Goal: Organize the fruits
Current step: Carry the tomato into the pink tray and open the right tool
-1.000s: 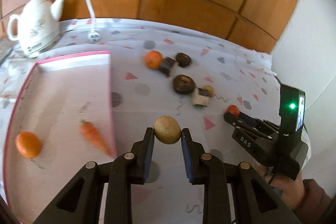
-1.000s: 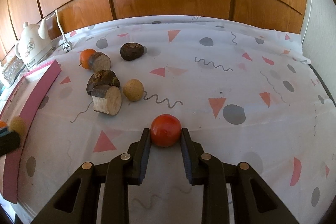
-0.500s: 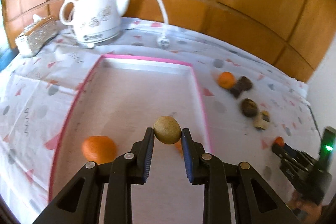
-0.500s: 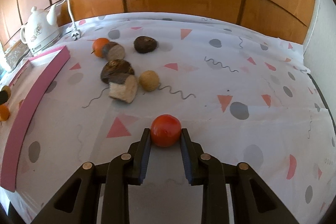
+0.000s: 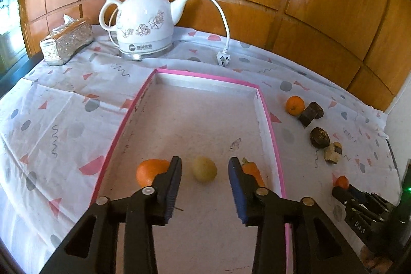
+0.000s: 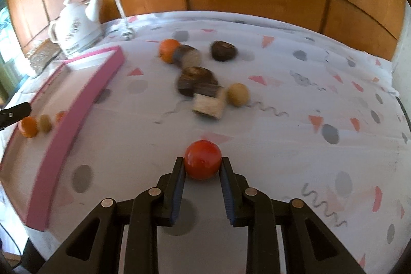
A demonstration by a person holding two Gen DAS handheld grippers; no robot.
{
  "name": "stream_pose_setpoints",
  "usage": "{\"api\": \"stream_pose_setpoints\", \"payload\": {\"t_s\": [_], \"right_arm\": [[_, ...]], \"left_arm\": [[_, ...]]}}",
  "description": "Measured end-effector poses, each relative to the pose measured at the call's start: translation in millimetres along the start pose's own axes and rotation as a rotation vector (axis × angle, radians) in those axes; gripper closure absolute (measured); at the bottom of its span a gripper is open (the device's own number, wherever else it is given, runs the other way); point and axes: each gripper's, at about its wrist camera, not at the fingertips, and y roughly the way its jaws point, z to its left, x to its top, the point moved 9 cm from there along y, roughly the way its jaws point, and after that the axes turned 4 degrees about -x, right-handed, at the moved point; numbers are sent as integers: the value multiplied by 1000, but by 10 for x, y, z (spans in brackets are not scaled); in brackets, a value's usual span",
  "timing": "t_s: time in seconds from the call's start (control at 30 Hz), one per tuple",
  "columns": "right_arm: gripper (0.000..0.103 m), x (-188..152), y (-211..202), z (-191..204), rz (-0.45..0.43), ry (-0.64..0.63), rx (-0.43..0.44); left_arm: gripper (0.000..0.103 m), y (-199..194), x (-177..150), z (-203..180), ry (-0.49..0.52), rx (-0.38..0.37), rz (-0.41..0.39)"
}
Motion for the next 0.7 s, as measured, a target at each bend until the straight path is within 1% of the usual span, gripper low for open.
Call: {"api": "stream_pose_setpoints", "payload": {"t_s": [0.07,0.2,0.43,0.7], "right_arm": [[76,29,-48,121,-7,-15,31],[76,108,-181,418,-25,-42,113],[76,221,-406,1038,-52,-132,248],[76,263,-388,1568,-23,-209,348]], "left_arm": [[58,-33,-15,19,-8,-3,0],[58,-80,-58,46,-16,-9,0],[58,-151,-99,94,-31,-7,-4],[56,-185,-129,272,-75,6,-4]]}}
